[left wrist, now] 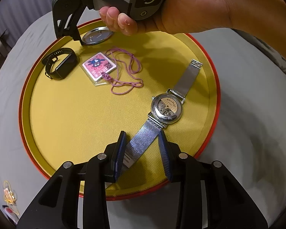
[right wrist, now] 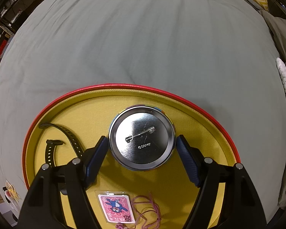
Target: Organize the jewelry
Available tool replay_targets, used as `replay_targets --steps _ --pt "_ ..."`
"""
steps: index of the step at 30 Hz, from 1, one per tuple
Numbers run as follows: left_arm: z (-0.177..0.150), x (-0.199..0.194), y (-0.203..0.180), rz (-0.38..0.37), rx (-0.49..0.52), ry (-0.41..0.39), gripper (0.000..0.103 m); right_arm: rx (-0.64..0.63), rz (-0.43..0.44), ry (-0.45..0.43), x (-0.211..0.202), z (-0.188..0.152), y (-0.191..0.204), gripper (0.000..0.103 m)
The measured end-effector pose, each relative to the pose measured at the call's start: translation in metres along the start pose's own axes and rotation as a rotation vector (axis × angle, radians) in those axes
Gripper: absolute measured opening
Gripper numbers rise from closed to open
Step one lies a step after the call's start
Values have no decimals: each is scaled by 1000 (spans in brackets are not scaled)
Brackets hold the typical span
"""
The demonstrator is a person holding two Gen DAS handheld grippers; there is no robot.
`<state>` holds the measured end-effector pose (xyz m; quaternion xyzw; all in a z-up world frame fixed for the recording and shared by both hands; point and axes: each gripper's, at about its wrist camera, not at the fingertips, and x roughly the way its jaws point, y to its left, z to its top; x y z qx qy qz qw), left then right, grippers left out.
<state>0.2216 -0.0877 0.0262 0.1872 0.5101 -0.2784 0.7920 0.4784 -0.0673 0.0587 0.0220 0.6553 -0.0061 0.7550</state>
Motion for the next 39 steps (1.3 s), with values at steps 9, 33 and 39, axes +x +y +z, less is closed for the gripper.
replay_targets --steps 9,33,39 --pt "1 -3 4 -1 -17 -4 0 0 -2 2 -1 1 0 70" --pt "11 -6 22 -130 -4 -59 62 -13 20 4 1 1 2 70" --pt "20 1 11 -93 88 -29 63 -21 22 3 3 0 5 70"
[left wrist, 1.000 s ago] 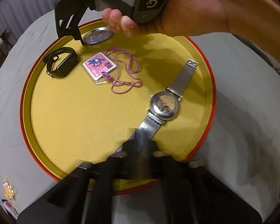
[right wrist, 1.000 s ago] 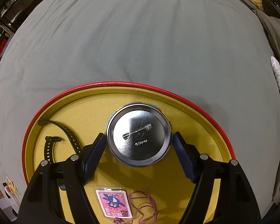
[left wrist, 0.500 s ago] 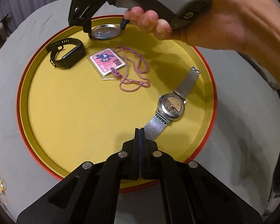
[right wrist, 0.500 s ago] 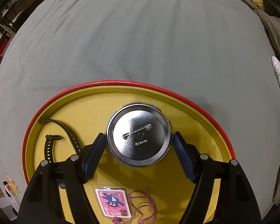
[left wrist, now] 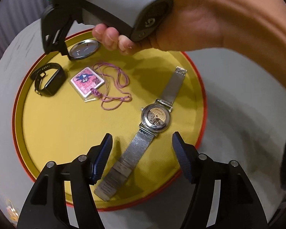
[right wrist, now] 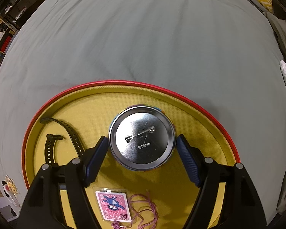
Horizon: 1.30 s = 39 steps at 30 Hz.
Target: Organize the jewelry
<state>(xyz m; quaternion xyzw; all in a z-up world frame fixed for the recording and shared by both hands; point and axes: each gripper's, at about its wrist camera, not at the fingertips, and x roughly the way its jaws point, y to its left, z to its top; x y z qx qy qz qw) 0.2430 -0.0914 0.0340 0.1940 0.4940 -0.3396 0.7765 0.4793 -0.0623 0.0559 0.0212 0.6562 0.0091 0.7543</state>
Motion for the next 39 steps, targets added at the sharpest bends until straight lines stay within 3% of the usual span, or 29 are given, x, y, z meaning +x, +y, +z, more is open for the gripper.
replay_targets --steps 6,9,12,14,19,25,28,32,38,39 --pt "12 19 -17 11 110 43 63 -6 7 -2 1 -1 0 70" --pt "15 19 -12 -28 107 32 62 -10 11 -3 1 -1 -1 70" --pt "12 15 -1 -41 95 14 45 -4 20 -2 1 -2 -2 70" --pt "13 14 5 -33 84 14 29 2 26 -3 2 -2 -2 70" --pt "14 14 2 -7 109 25 26 3 28 -4 6 -4 1 70" --pt "9 10 1 -35 81 10 25 -2 23 -5 8 -5 4 70" --pt "8 5 4 -52 61 -12 10 1 25 -4 8 -5 5 70" --pt "5 4 2 -38 68 2 1 2 20 -3 10 -5 7 70" --pt "-3 1 13 -30 47 -14 0 2 20 -2 10 -6 8 70" --pt "-3 -2 11 3 68 -30 0 0 18 -1 9 -4 7 70"
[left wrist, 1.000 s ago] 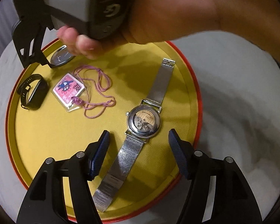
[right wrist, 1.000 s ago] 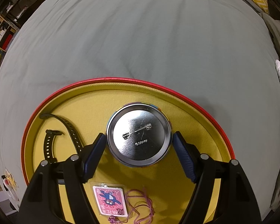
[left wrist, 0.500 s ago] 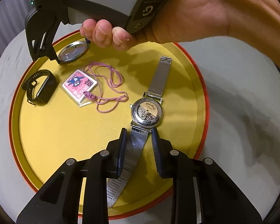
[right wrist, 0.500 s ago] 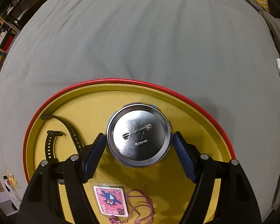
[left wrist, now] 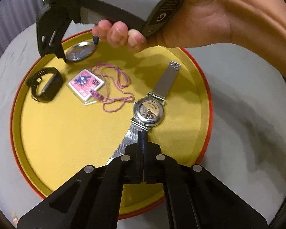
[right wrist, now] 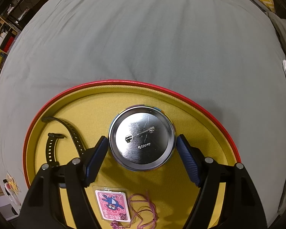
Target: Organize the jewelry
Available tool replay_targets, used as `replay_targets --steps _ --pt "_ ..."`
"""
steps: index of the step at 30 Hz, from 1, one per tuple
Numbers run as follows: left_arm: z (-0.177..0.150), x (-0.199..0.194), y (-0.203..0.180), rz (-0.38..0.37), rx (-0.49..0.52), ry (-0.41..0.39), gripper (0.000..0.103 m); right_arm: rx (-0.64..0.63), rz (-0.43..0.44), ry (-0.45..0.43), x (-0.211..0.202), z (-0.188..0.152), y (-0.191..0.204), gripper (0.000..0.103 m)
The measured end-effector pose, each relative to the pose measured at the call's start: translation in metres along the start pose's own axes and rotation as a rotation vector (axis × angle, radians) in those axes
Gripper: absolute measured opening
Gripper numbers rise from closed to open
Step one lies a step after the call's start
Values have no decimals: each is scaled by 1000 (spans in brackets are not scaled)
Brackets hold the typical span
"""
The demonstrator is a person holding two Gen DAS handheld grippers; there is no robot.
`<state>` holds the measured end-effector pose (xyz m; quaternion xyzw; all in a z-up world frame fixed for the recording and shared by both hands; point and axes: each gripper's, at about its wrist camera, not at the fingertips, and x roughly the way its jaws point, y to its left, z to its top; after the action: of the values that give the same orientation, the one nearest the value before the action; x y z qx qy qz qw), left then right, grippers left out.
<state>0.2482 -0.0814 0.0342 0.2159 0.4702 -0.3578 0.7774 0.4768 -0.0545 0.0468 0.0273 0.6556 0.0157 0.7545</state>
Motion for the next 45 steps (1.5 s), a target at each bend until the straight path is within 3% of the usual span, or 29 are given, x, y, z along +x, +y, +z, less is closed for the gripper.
replay_targets --steps 1,4,8,12,16,17,22,26,32,40,42,45 --pt "-1 -4 1 22 20 -10 7 3 1 0 0 -1 0 70" --pt "0 -5 -8 71 103 -9 59 3 3 2 1 0 0 70" --pt "1 7 -13 64 182 46 60 -10 0 0 2 0 2 70" --pt "21 18 4 -22 202 96 63 -25 22 5 3 0 1 71" --pt "26 34 26 -75 199 187 98 -44 28 16 4 2 3 71" --pt "27 36 32 -99 172 195 98 -46 28 19 5 3 3 71" --pt "17 33 37 -119 244 106 98 -61 24 18 8 3 5 71" --pt "8 27 37 -105 219 86 99 -59 41 14 10 3 4 71" --pt "5 24 31 -116 302 43 99 -62 46 10 13 0 -1 71" --pt "30 37 18 -140 295 113 97 -57 64 7 14 -3 -5 72" --pt "38 41 21 -141 280 126 94 -54 64 6 15 -3 -5 72" --pt "48 36 42 -134 237 128 81 -61 57 5 16 -3 -5 72"
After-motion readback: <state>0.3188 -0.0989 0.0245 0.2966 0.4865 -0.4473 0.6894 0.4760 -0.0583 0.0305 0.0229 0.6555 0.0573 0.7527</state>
